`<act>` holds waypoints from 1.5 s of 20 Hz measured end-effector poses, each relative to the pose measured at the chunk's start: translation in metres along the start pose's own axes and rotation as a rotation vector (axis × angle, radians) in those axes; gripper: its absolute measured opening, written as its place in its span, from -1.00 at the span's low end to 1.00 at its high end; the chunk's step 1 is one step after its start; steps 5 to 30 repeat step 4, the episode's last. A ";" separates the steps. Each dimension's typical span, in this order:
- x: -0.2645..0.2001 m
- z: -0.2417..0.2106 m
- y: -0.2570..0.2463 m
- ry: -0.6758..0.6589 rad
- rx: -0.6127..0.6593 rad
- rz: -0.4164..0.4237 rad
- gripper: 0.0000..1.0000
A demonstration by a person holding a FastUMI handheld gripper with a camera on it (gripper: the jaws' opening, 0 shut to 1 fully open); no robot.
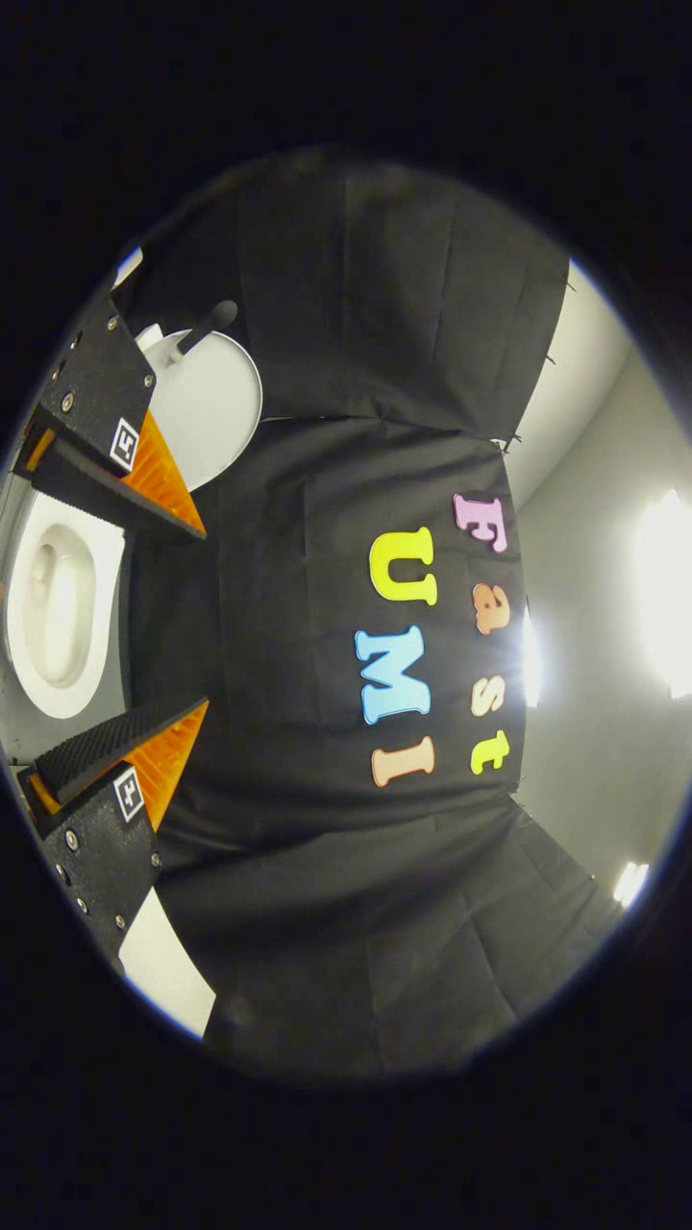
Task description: Open the toilet lid.
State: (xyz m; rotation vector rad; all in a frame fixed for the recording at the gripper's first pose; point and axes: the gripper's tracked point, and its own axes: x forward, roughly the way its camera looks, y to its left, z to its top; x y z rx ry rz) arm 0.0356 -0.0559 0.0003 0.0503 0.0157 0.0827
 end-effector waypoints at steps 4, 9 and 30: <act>-0.002 0.002 -0.005 -0.004 -0.007 -0.016 0.91; -0.002 0.002 -0.005 -0.004 -0.007 -0.016 0.91; -0.002 0.002 -0.005 -0.004 -0.007 -0.016 0.91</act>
